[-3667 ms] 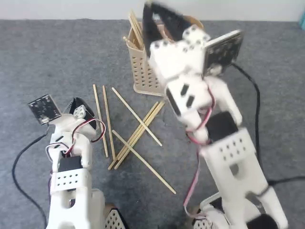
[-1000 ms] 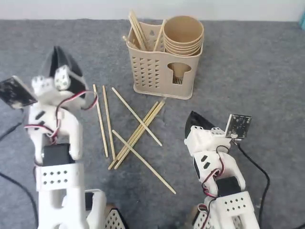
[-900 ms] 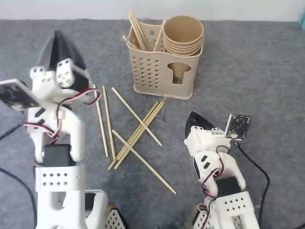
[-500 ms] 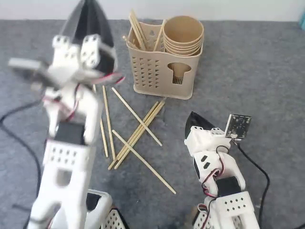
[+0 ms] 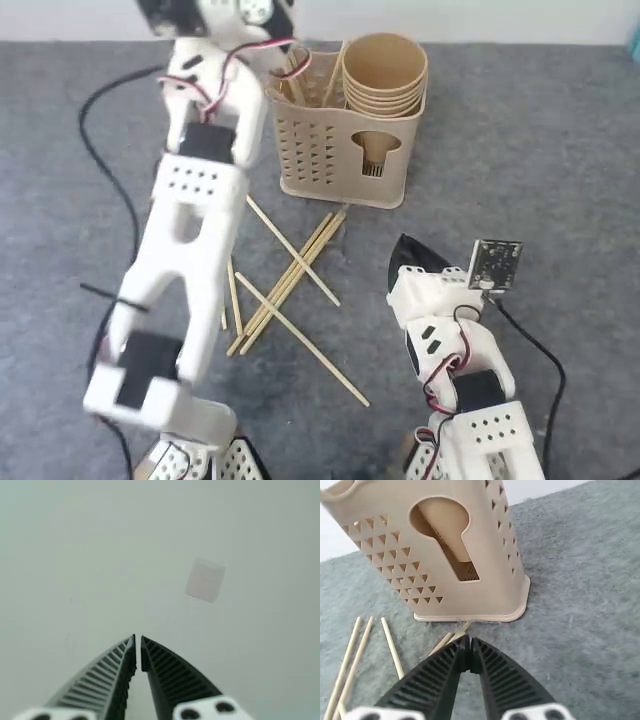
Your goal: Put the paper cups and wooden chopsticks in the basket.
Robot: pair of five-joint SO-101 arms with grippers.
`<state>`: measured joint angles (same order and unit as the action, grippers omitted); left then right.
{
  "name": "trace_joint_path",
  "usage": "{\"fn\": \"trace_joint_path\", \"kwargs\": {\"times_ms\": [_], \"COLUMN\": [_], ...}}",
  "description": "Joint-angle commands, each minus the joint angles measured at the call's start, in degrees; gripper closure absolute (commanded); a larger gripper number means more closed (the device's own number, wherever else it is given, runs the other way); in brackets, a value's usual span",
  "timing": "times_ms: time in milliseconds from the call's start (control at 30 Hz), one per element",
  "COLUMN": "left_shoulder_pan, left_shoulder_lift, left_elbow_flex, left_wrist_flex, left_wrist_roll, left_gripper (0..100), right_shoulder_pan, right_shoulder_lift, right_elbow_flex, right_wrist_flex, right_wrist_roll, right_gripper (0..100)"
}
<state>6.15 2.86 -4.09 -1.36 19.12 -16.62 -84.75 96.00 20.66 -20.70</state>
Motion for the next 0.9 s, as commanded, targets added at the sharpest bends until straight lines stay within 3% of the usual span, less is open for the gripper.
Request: {"fn": "trace_joint_path", "kwargs": {"times_ms": [0, 433, 667, 867], "left_shoulder_pan": [1.4, 4.6, 7.1, 6.7], "left_shoulder_lift": [4.8, 6.0, 0.4, -8.4], "left_elbow_flex": [-6.7, -6.8, -7.1, -7.1], "left_wrist_flex": [-1.5, -1.1, 4.6, 24.3], "left_wrist_roll": [-0.4, -0.2, -0.2, -0.1], "left_gripper": [99, 99, 99, 99], "right_shoulder_pan": [0.7, 0.7, 0.7, 0.7], "right_shoulder_lift": [-1.4, -1.4, -1.4, -1.4], "right_elbow_flex": [0.9, 0.9, 0.9, 0.9], "right_wrist_flex": [0.2, 0.2, 0.2, 0.2], "right_wrist_roll": [1.7, 1.8, 1.8, 1.8], "right_gripper": [99.1, 99.1, 99.1, 99.1]}}
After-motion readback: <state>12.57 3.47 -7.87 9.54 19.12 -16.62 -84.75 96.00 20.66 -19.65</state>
